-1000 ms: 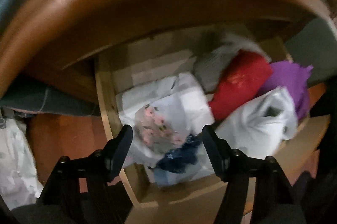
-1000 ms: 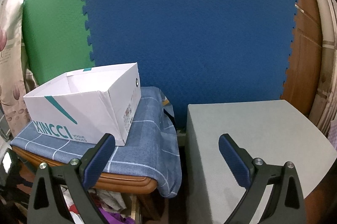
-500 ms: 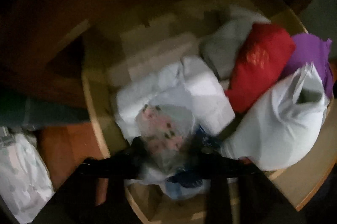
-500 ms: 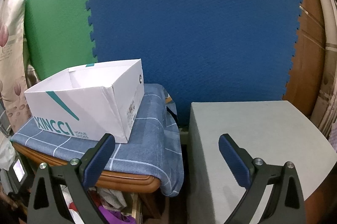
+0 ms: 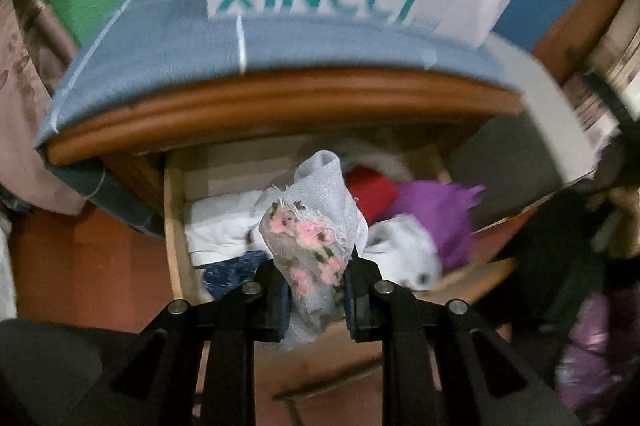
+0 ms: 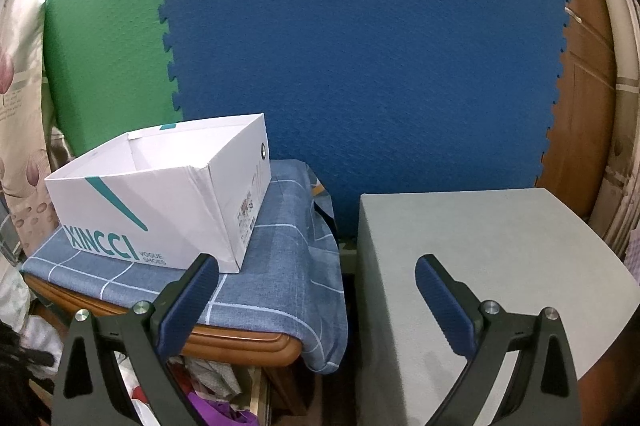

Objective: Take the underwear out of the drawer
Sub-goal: 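Lift the underwear into the white shoe box and open the left gripper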

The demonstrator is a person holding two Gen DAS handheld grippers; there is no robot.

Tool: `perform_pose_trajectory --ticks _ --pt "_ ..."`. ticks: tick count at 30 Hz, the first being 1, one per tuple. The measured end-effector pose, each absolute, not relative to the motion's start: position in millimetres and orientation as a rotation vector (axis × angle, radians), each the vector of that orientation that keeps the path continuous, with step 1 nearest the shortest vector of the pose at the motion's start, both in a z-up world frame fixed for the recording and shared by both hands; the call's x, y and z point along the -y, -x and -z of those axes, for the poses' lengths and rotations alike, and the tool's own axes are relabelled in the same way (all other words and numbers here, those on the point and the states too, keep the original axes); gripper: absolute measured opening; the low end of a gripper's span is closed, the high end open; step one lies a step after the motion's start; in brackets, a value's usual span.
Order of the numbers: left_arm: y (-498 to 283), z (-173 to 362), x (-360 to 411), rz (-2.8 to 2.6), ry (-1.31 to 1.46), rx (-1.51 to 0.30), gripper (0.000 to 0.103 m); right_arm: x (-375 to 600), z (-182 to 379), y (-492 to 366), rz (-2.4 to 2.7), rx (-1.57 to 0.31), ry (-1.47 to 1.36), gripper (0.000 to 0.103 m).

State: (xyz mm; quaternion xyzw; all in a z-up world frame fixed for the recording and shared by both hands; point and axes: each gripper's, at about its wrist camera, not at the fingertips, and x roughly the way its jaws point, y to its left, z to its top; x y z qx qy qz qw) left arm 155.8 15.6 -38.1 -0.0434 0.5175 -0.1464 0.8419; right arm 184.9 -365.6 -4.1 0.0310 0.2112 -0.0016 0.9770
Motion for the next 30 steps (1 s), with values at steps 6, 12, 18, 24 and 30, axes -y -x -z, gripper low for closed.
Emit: perform_pose_trajectory --ticks 6,12,18,24,30 --pt "-169.8 -33.2 -3.1 0.380 0.105 -1.008 0.019 368.7 3.7 -184.1 0.007 -0.423 -0.075 0.101" --pt "-197.8 -88.9 -2.6 0.406 0.115 -0.948 0.020 372.0 2.5 -181.2 0.010 -0.414 -0.088 0.101" --pt "-259.2 -144.3 12.6 0.386 0.051 -0.864 0.021 376.0 1.8 -178.9 0.007 -0.410 -0.106 0.101" --pt "-351.1 -163.8 33.0 0.328 -0.044 -0.869 0.021 379.0 1.2 -177.9 0.005 -0.411 -0.116 0.101" --pt "-435.5 -135.9 33.4 0.235 -0.103 -0.986 0.021 382.9 2.2 -178.6 0.005 -0.421 -0.131 0.101"
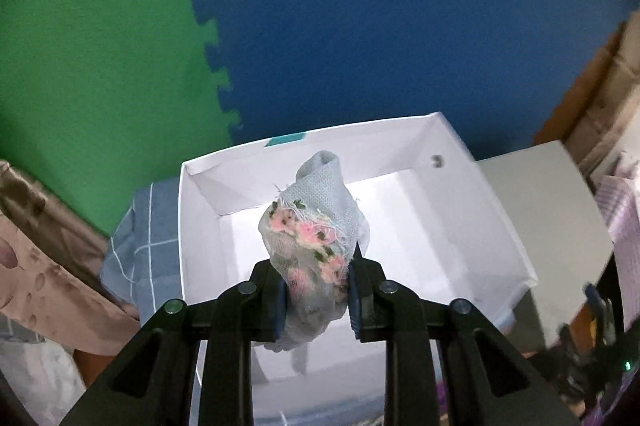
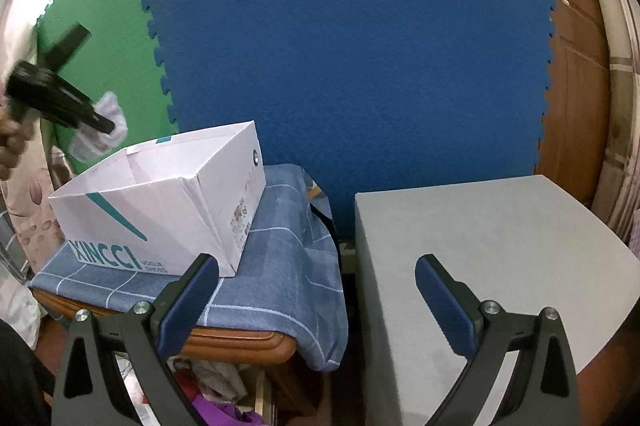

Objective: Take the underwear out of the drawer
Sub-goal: 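Lift the underwear into the white shoe box and open the left gripper, then withdraw the left tool from the box back toward the drawer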

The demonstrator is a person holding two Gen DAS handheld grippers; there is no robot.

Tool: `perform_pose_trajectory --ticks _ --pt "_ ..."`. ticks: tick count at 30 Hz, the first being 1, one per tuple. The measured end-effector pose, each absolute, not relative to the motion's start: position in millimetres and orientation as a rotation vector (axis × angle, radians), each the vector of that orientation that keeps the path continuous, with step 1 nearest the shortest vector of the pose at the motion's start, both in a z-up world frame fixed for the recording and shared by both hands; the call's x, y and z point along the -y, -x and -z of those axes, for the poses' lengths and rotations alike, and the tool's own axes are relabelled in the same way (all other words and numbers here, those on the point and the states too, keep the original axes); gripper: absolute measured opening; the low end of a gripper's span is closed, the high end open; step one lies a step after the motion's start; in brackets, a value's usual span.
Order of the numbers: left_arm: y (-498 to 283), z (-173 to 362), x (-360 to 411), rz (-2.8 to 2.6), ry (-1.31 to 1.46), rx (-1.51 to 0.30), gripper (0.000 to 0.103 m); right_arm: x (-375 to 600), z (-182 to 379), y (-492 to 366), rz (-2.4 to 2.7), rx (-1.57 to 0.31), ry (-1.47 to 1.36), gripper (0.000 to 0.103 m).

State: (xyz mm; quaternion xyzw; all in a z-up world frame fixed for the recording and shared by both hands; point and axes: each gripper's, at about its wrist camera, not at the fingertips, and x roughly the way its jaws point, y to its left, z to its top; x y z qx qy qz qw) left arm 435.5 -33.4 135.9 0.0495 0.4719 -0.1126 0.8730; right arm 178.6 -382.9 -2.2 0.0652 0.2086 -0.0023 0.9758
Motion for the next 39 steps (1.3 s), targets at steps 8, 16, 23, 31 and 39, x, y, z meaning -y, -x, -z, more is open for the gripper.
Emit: perform_pose_trajectory --ticks 8,16,23,31,39 --pt "-482.5 -82.9 25.2 0.160 -0.145 -1.110 0.022 389.0 5.8 -181.4 0.004 -0.443 -0.154 0.101" --pt "-508.7 -49.2 19.1 0.108 -0.153 -1.204 0.028 383.6 8.1 -182.9 -0.009 -0.456 -0.138 0.101" --pt "-519.9 -38.9 19.8 0.068 -0.167 -1.212 0.032 385.3 8.1 -181.7 -0.011 -0.462 -0.148 0.101" --pt "-524.5 -35.6 29.6 0.043 -0.228 -1.198 0.050 383.7 8.2 -181.3 -0.013 -0.465 -0.140 0.101" --pt "-489.4 -75.3 51.5 0.061 -0.334 -0.987 0.071 379.3 10.9 -181.7 -0.053 -0.480 -0.131 0.101"
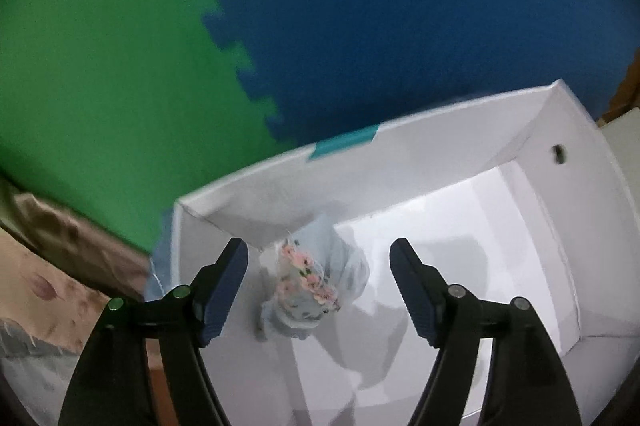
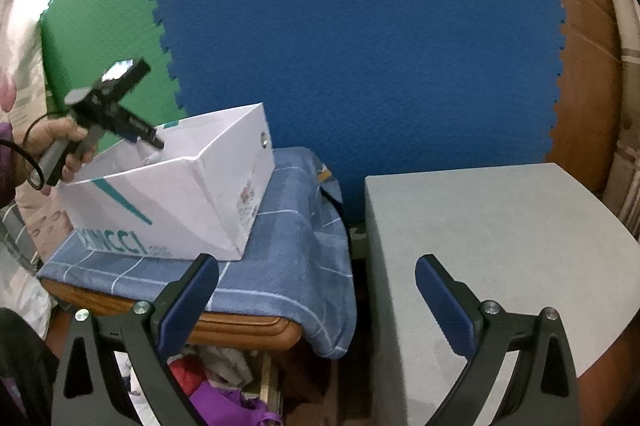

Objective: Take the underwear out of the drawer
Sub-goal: 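Withdraw the left tool from the box back toward the drawer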

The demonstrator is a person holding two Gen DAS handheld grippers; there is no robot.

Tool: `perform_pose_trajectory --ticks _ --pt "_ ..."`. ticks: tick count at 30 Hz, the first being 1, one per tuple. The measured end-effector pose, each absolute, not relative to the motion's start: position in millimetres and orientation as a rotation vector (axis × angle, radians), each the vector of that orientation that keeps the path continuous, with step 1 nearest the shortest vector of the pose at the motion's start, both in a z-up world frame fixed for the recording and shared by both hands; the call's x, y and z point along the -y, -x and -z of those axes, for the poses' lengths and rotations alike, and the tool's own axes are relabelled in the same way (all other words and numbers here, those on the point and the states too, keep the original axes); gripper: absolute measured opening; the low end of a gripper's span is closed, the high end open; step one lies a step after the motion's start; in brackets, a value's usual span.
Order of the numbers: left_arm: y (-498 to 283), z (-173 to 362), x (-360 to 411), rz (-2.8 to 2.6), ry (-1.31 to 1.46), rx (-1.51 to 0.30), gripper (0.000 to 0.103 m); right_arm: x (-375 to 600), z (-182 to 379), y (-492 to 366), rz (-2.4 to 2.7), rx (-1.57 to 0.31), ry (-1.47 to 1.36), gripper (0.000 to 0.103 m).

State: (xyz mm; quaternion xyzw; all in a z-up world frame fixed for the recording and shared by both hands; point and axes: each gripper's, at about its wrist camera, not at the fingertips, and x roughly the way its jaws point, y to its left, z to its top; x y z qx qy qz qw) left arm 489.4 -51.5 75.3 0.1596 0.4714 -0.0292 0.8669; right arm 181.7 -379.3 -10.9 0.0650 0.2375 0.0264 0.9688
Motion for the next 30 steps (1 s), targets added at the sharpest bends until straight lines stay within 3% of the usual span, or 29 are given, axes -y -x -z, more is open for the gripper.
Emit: perform_pose_trajectory --ticks 6,10,12,14,25,30 --pt "-430.2 -126.2 42.0 0.065 -0.273 -0.740 0.077 360.6 15.7 -181.3 -0.183 -0.515 -0.098 0.101" --pt "-369.0 -144.7 26.0 0.074 -0.239 -0.593 0.097 333.0 24.2 -182.6 -0.296 -0.570 -0.019 0.101" --pt "-338.5 -145.6 16.4 0.088 -0.232 -0.555 0.098 319.4 29.6 -181.4 -0.378 -0.605 0.003 0.101" --pt "-309.6 -140.1 4.5 0.104 -0.233 -0.551 0.102 304.3 37.5 -180.3 -0.471 -0.657 0.020 0.101" --pt "-209.4 -26.9 -125.4 -0.034 -0.085 -0.772 0.102 215.4 97.1 -184.0 -0.820 -0.991 0.180 0.101" --pt "-176.6 -13.4 -157.8 -0.122 0.032 -0.735 0.102 191.7 123.3 -190.4 -0.879 -1.111 0.222 0.101"
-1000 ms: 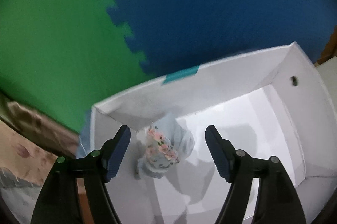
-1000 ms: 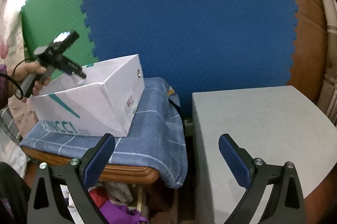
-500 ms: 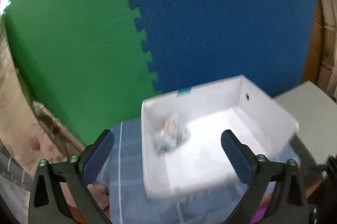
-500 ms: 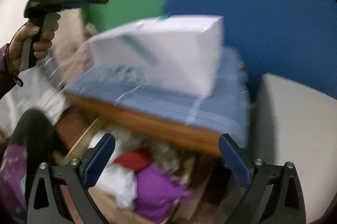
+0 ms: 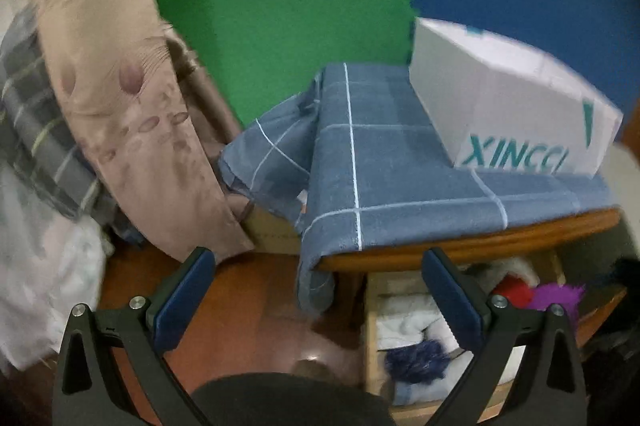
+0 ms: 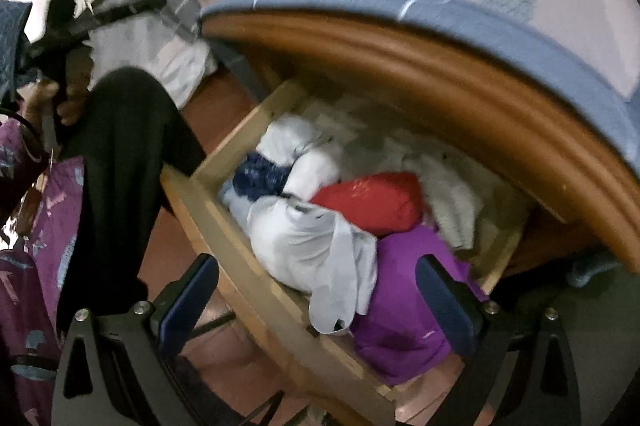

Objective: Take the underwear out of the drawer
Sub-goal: 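Withdraw the left tool from the box back toward the drawer, then grasp the white bra in the drawer with the right gripper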

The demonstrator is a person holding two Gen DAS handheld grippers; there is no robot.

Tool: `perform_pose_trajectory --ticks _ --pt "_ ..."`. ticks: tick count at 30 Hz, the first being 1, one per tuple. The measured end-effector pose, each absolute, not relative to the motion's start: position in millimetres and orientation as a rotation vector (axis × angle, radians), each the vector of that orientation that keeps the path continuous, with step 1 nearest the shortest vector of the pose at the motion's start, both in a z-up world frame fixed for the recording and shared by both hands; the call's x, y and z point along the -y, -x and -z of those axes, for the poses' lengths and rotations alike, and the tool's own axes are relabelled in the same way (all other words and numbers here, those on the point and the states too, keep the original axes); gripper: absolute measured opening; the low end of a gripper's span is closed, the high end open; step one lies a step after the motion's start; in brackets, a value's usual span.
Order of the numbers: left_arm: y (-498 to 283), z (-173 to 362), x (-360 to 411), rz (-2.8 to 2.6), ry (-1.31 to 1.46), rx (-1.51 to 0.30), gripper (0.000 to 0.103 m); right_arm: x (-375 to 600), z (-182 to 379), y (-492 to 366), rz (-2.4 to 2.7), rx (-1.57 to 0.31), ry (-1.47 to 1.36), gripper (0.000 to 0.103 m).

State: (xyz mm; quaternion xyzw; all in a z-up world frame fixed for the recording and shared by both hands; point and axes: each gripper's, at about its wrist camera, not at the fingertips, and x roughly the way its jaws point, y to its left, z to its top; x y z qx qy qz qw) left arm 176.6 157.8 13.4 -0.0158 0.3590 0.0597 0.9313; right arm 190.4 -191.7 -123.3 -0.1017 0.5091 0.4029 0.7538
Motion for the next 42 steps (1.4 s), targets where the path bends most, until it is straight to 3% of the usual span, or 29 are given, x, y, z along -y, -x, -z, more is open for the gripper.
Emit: perform_pose_trajectory --ticks 20,22,24,26,33,42 --pt "-177.6 2.1 -186.0 -0.089 0.230 -0.745 0.102 122.4 192.2 -201.8 -0.859 -1.280 0.400 0.100" --pt "-177.1 3.3 -192.4 -0.086 0.273 -0.745 0.102 120.4 198.2 -200.9 -0.865 -1.302 0.400 0.081" --pt "-176.3 4.9 -199.1 -0.088 0.322 -0.742 0.102 120.5 204.3 -201.6 -0.884 -1.347 0.362 0.031" --pt "-175.8 6.8 -206.2 -0.090 0.370 -0.739 0.102 122.3 203.2 -200.0 -0.878 -1.344 0.351 0.013" --pt "-169.6 10.6 -225.6 -0.112 0.493 -0.708 0.102 140.3 160.5 -187.1 -0.908 -1.246 0.225 0.011" --pt "-170.2 6.5 -210.6 -0.134 0.395 -0.700 0.102 167.8 110.4 -174.4 -0.904 -1.134 0.032 0.010"
